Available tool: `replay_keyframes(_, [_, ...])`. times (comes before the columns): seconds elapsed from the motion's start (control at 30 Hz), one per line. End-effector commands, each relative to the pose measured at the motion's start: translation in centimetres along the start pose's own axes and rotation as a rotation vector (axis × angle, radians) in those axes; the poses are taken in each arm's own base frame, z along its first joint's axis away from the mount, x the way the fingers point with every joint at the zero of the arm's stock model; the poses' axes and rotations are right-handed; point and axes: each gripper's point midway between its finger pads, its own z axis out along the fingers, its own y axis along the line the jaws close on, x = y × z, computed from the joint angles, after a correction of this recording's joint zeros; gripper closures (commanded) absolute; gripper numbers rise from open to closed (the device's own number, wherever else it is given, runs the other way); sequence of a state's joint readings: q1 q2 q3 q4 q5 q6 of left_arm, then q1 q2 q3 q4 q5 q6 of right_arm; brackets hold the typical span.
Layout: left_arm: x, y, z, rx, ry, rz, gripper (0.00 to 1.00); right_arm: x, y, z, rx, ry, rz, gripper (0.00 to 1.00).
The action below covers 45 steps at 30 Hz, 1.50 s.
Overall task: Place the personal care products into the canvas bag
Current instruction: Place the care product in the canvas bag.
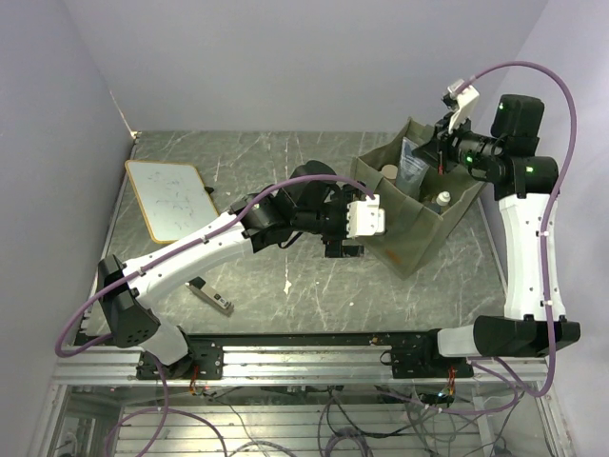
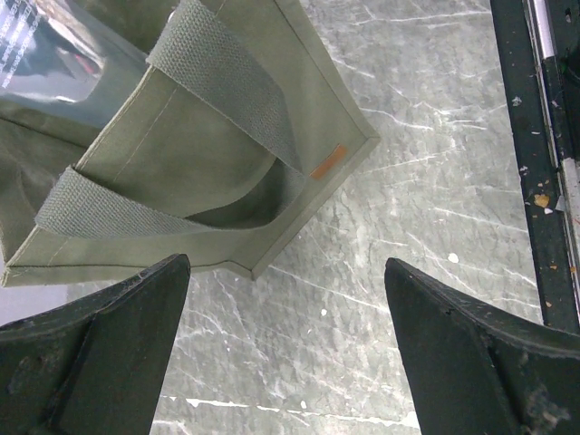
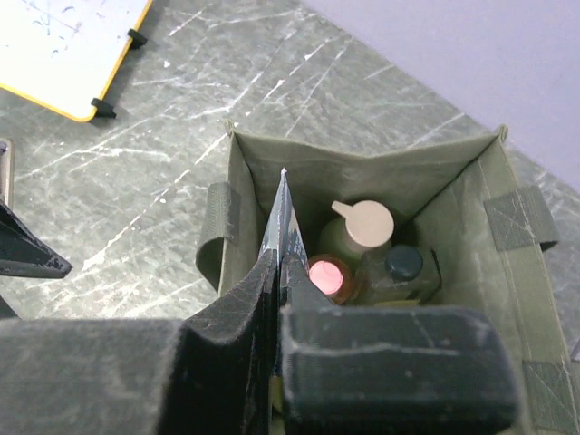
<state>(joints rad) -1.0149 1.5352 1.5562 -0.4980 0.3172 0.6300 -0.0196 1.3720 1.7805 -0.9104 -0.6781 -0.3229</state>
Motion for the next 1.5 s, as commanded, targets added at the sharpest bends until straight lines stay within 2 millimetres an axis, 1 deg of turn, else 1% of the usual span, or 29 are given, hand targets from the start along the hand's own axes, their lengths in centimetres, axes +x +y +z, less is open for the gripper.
replay_keyframes(0.0, [-0.9,1.1,-0.7,-0.043,-0.031,0.023,0.0,-2.3,0.5,0.8,-0.045,-0.11,-0.026,1.0])
replay_keyframes(0.13, [-1.0,1.1,-0.8,-0.044,-0.033,0.02,0.0,-1.1,0.9,1.4,-0.057,-0.107,-0.023,1.0])
replay_keyframes(0.27, [-0.9,1.2,-0.8,-0.044,-0.033,0.021,0.0,0.9,1.3,1.9,-0.062,-0.086,-0.01,1.0])
replay_keyframes(0.3, [-0.9,1.2,-0.8,-0.045,-0.035,0.021,0.0,1.7,1.4,2.1,-0.07,-0.075,-0.001,1.0])
replay_keyframes(0.47, [-1.0,1.0,-0.7,-0.037,-0.039,0.018,0.0,4.1,1.7,2.7,-0.082,-0.034,0.026,1.0])
replay_keyframes(0.67, [-0.9,0.9,-0.6,-0.034,-0.041,0.012,0.0,6.0,2.2,3.2,-0.112,-0.003,0.032,1.0])
replay_keyframes(1.0, [-0.5,0.6,-1.2,-0.038,-0.035,0.019,0.0,8.9,2.5,4.5,-0.178,0.051,-0.007,1.0])
replay_keyframes(1.17, [-0.2,0.5,-1.6,-0.04,-0.031,0.02,0.0,10.2,2.5,4.9,-0.183,0.075,-0.001,1.0])
replay_keyframes(1.37, [0.1,0.5,-2.6,-0.051,-0.025,0.024,0.0,12.6,2.6,5.4,-0.187,0.112,0.017,1.0])
replay_keyframes(1.47, [0.5,0.4,-2.7,-0.052,-0.018,0.023,0.0,13.5,2.6,5.6,-0.188,0.128,0.01,1.0])
